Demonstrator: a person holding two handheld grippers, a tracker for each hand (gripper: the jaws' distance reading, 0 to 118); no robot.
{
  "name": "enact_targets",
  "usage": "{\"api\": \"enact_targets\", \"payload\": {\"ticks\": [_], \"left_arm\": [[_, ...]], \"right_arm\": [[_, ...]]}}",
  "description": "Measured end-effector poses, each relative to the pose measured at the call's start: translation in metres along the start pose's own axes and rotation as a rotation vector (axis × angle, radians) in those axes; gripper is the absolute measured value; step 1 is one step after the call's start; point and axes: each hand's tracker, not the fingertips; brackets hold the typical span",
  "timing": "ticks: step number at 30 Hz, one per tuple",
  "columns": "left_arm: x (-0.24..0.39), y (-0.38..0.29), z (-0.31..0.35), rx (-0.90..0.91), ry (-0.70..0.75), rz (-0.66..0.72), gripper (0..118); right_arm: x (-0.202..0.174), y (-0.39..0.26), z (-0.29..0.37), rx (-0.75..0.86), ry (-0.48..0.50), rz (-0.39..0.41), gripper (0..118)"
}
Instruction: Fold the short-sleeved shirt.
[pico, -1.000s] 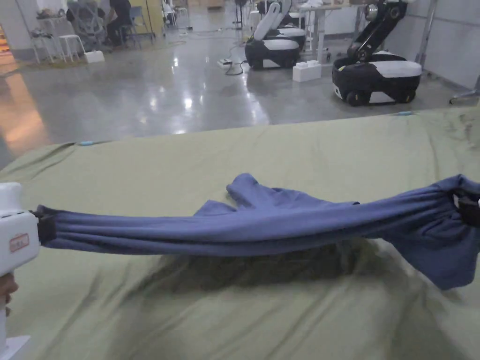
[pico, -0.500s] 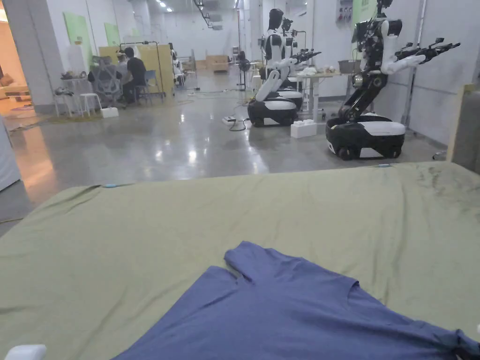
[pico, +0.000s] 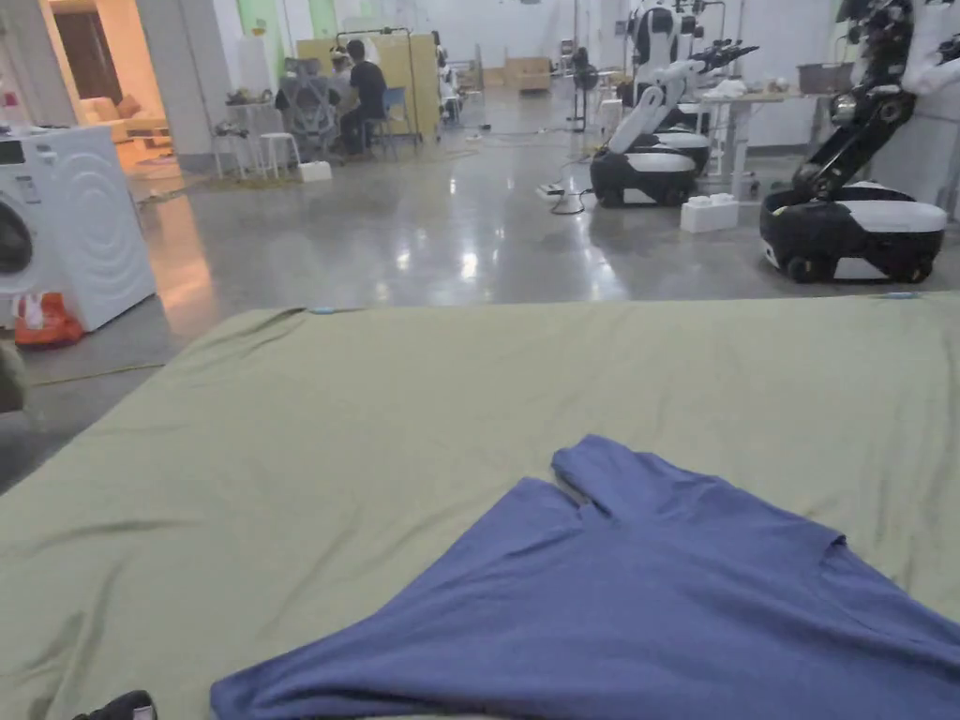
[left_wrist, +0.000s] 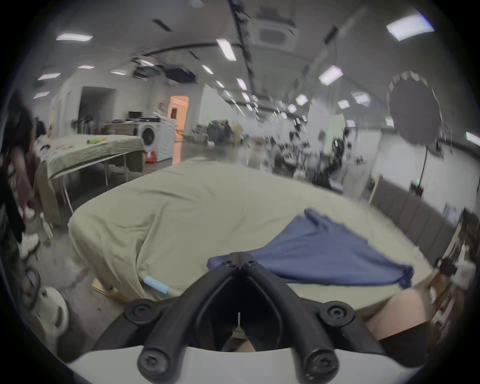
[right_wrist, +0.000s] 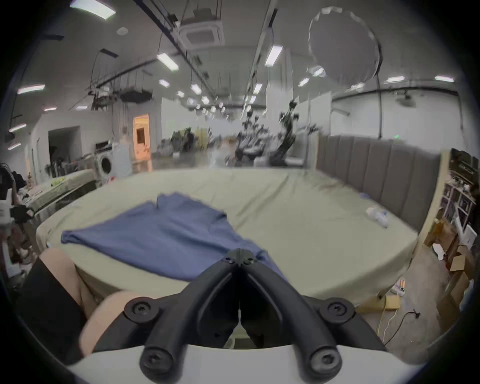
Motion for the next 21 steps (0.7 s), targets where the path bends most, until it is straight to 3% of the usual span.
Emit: {"api": "enact_targets", "payload": {"ticks": [2,4,5,6,7,8,10,13,15,17,18,19,21], "left_arm": [[-0.004,-0.003,-0.009,-0.140,-0.049,-0.048,0],[-0.011,-0.010,-0.028,-0.120,0.014,-0.099,0],[-0.016,-0.012,-0.043,-0.142,0.063,-0.106,13],[-0.023,-0.013,-0.063,-0.179,0.081,-0.087,46],[-0.031,-0.015,-0.080,-0.210,0.056,-0.040,101],[-0.039,-0.015,-0.101,-0.255,0.020,0.045,114],[-0.051,-0.017,-0.147,-0.330,-0.020,0.121,113],[-0.048,-0.017,-0.196,-0.332,0.095,0.010,107],[-0.048,-0.027,-0.216,-0.371,0.176,-0.056,82],[-0.042,-0.041,-0.228,-0.447,0.130,-0.082,65],[-0.033,-0.049,-0.227,-0.468,0.190,-0.153,65],[-0.022,-0.056,-0.213,-0.357,0.215,-0.291,57],[-0.004,-0.067,-0.201,-0.364,0.141,-0.409,22]], "right_arm": [[-0.019,0.010,0.006,0.024,0.100,0.016,2],[-0.034,0.019,0.000,0.048,0.104,0.041,2],[-0.040,0.024,-0.006,0.036,0.153,0.039,2],[-0.047,0.029,-0.013,0.012,0.187,0.034,2],[-0.054,0.032,-0.019,0.006,0.200,0.043,2],[-0.049,0.025,-0.025,0.023,0.214,0.032,2],[-0.054,0.027,-0.036,0.027,0.230,0.060,2],[-0.076,0.033,-0.043,0.018,0.228,0.119,2],[-0.079,0.032,-0.047,0.013,0.240,0.122,2],[-0.086,0.030,-0.051,-0.008,0.255,0.129,2],[-0.087,0.028,-0.054,-0.023,0.261,0.129,2],[-0.086,0.027,-0.057,-0.035,0.263,0.131,2],[-0.090,0.031,-0.066,-0.054,0.269,0.155,2]]}}
